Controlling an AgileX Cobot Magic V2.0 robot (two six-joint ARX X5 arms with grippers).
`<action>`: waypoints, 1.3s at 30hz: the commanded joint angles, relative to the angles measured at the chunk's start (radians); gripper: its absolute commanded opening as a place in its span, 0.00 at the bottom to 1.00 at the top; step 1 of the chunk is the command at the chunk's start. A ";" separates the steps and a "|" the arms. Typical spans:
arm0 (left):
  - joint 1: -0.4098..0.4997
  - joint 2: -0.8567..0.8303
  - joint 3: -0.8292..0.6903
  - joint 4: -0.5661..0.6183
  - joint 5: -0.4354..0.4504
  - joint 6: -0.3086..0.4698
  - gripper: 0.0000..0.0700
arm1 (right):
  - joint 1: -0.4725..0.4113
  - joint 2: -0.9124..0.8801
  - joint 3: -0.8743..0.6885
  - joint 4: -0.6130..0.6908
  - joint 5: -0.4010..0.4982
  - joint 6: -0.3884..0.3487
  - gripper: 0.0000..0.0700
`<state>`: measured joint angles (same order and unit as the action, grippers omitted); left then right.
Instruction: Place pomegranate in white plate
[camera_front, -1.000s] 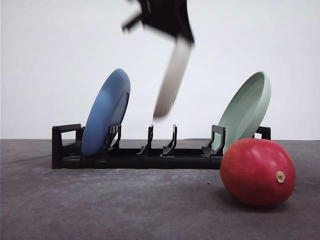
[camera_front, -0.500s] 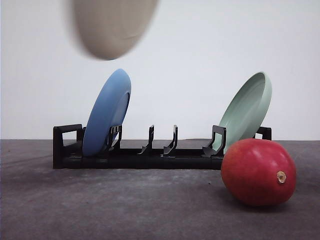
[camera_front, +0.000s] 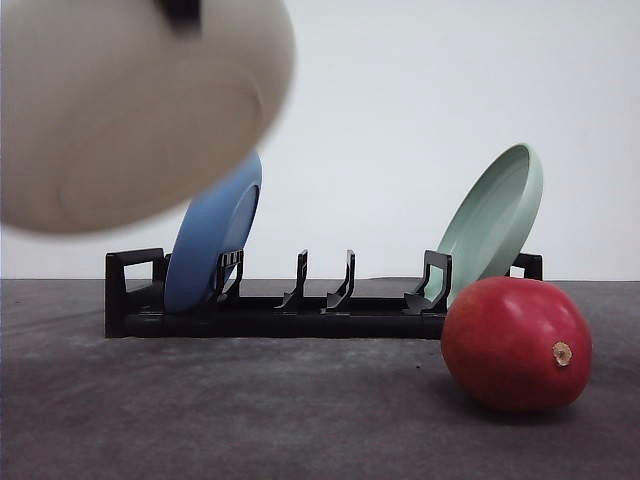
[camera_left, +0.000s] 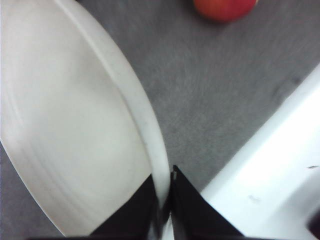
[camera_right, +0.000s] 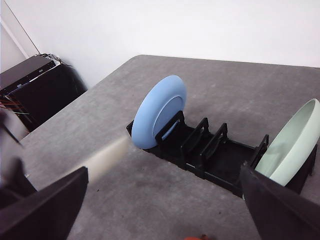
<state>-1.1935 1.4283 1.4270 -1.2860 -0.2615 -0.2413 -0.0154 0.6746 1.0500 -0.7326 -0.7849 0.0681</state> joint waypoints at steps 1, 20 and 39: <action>-0.033 0.046 -0.028 0.045 -0.029 -0.017 0.00 | 0.001 0.004 0.014 0.005 -0.001 0.011 0.88; -0.132 0.429 -0.129 0.251 -0.081 0.054 0.00 | 0.001 0.004 0.014 -0.003 0.000 0.010 0.88; -0.098 0.247 -0.129 0.268 -0.082 -0.043 0.90 | 0.114 0.066 0.014 -0.045 0.001 0.034 0.88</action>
<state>-1.2769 1.6938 1.2854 -1.0193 -0.3401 -0.2583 0.0898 0.7242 1.0500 -0.7788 -0.7844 0.0872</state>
